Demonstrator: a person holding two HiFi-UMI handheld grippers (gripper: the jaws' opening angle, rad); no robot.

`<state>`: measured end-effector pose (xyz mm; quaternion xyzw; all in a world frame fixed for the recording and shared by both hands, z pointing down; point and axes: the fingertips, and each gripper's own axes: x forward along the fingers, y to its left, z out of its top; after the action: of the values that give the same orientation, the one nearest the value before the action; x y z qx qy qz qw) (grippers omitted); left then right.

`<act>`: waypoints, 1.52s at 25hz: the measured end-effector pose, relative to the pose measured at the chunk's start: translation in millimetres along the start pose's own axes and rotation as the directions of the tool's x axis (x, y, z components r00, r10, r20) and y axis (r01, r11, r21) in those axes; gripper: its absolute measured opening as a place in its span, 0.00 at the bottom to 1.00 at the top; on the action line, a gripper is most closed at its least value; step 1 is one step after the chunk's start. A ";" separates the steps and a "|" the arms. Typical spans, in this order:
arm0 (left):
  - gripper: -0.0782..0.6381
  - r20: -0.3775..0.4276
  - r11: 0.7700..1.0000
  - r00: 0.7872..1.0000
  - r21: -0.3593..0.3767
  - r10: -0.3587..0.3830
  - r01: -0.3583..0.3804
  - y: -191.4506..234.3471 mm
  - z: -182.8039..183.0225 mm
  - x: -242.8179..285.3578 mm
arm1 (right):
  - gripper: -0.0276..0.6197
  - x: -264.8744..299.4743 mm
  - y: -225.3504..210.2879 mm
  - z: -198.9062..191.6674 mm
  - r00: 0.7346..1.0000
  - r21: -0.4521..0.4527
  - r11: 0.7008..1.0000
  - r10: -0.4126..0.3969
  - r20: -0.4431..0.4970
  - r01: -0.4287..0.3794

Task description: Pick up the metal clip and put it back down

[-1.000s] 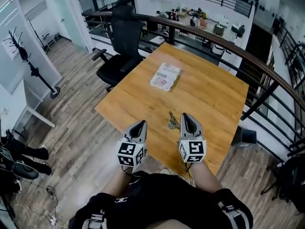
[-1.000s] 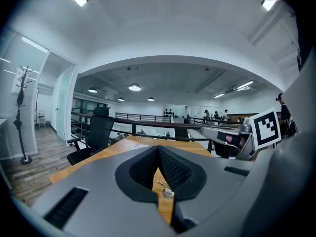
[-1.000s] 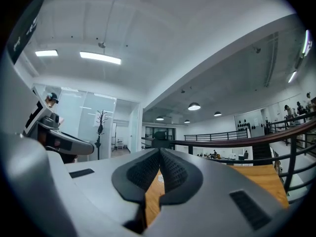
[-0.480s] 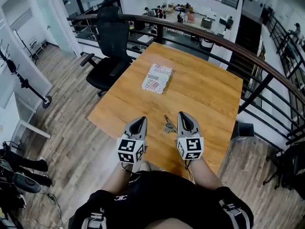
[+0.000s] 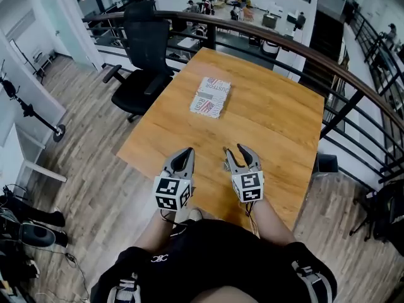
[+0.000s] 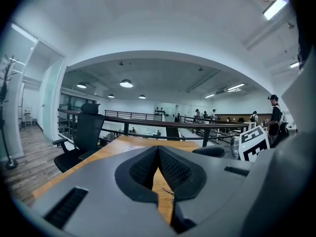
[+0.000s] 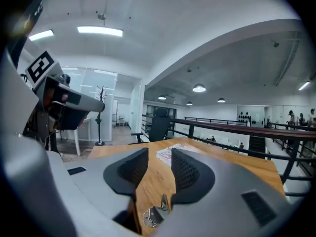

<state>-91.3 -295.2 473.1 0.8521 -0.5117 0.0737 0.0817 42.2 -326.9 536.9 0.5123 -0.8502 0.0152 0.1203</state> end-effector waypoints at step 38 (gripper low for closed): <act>0.13 -0.050 0.998 0.998 -0.045 0.035 -0.037 54.0 -27.6 -5.2 | 0.12 57.8 9.8 -202.3 0.863 -0.371 0.929 -0.181 -0.472 -0.008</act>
<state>-142.7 -309.8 502.4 0.8385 -0.5265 0.0846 0.1124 46.1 -342.2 747.0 0.4982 -0.7539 -0.0146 0.4280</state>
